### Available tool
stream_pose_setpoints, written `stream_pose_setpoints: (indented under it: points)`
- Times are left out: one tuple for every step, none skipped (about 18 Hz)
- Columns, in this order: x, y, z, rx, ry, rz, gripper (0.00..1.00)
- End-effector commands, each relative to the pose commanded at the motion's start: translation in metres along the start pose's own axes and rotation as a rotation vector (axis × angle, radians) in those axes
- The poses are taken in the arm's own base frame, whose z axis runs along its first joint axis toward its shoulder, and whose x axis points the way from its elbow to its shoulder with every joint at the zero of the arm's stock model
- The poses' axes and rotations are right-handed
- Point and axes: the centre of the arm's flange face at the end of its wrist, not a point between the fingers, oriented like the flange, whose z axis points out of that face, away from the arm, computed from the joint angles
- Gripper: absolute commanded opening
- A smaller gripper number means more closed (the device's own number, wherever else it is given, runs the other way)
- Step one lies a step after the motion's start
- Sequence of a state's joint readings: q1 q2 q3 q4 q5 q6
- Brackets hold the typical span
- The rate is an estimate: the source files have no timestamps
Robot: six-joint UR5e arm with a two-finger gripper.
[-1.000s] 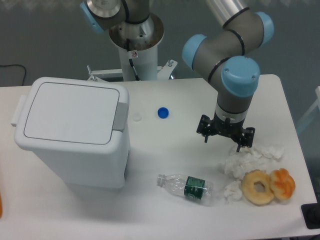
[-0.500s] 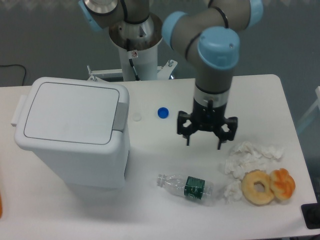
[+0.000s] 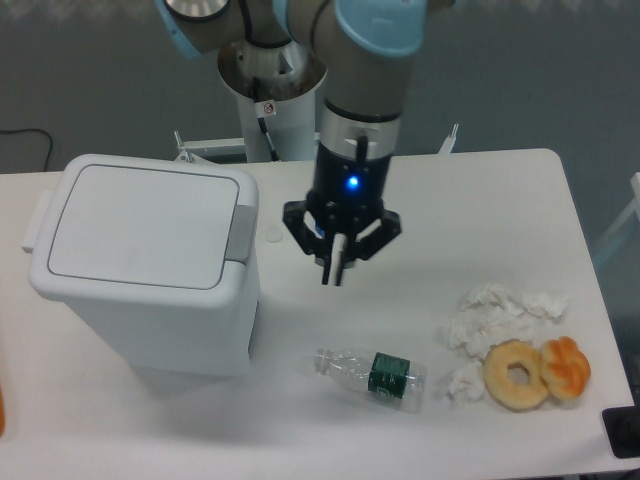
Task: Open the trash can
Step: 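Lower the gripper fingers onto the lid's push button beside the hinge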
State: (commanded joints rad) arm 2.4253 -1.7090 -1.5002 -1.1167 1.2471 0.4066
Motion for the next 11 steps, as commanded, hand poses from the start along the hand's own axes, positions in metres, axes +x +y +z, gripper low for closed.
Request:
stream_pose_setpoints:
  points:
    - [0.009, 0.001, -0.007, 0.009, 0.003, 0.001, 0.00]
    - [0.019, 0.002, -0.011, 0.020, 0.021, -0.001, 0.00]
    - [0.024, 0.001, -0.016, 0.035, 0.037, -0.009, 0.00]
    - [0.028, 0.001, -0.023, 0.045, 0.041, -0.015, 0.00]
    - [0.031, 0.004, -0.024, 0.039, 0.044, -0.027, 0.00]
    - [0.033, 0.008, -0.022, 0.026, 0.048, -0.039, 0.00]
    - [0.036, 0.012, -0.025, 0.021, 0.051, -0.041, 0.00]
    - [0.040, 0.017, -0.025, 0.016, 0.053, -0.042, 0.00]
    - [0.042, 0.022, -0.028, 0.014, 0.053, -0.041, 0.00]
    - [0.044, 0.027, -0.027, 0.010, 0.055, -0.043, 0.00]
    - [0.043, 0.030, -0.024, 0.005, 0.055, -0.046, 0.00]
